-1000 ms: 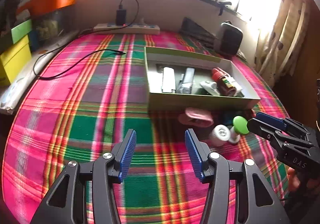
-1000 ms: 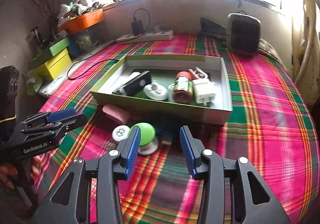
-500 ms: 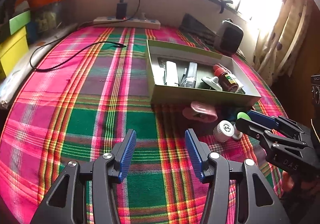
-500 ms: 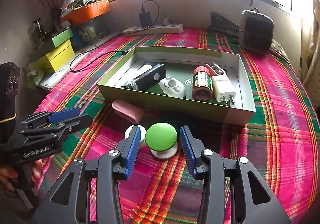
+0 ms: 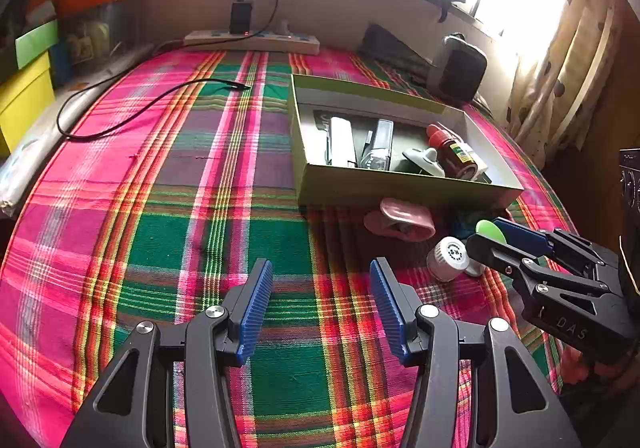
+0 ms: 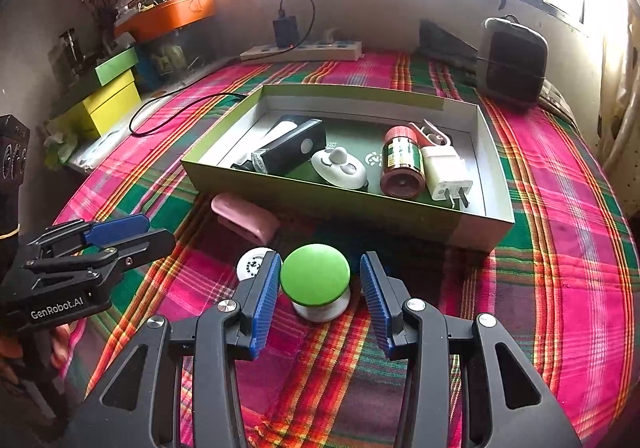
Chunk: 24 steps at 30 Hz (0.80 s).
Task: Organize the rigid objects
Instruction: 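Grasp the green-topped white round object with the right tool, then grasp the white round label-printed container with the left tool while the right tool holds the green object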
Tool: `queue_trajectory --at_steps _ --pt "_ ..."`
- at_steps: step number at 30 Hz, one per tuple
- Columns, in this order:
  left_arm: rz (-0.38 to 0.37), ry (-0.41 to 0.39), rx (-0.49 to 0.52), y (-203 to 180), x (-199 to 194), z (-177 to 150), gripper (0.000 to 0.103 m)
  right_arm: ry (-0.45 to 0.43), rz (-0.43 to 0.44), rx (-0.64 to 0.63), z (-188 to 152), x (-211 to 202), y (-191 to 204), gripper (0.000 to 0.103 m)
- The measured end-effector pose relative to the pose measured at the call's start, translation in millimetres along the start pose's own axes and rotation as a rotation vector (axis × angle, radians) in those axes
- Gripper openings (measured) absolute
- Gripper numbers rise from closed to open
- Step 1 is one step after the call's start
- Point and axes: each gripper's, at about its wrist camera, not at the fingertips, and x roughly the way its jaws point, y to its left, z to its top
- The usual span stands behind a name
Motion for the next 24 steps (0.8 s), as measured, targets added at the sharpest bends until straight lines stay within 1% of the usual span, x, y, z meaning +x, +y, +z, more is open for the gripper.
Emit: queue_trajectory --at_steps 2,4,6,14,24 --pt "0.002 0.000 0.003 0 0 0 0.051 -0.001 0.003 0.004 0 -1 -1 0.043" --pt "0.005 0.001 0.007 -2 1 0 0.051 -0.006 0.010 0.005 -1 -2 -2 0.038" --pt "0.008 0.002 0.013 -4 0 0 0.051 -0.008 0.018 0.003 -1 -3 -2 0.035" --pt "0.003 0.013 0.036 -17 0 0 0.051 -0.021 0.046 0.016 -3 -10 -6 0.035" --pt "-0.045 0.048 0.099 -52 10 4 0.051 -0.069 0.061 0.014 -9 -35 -16 0.035"
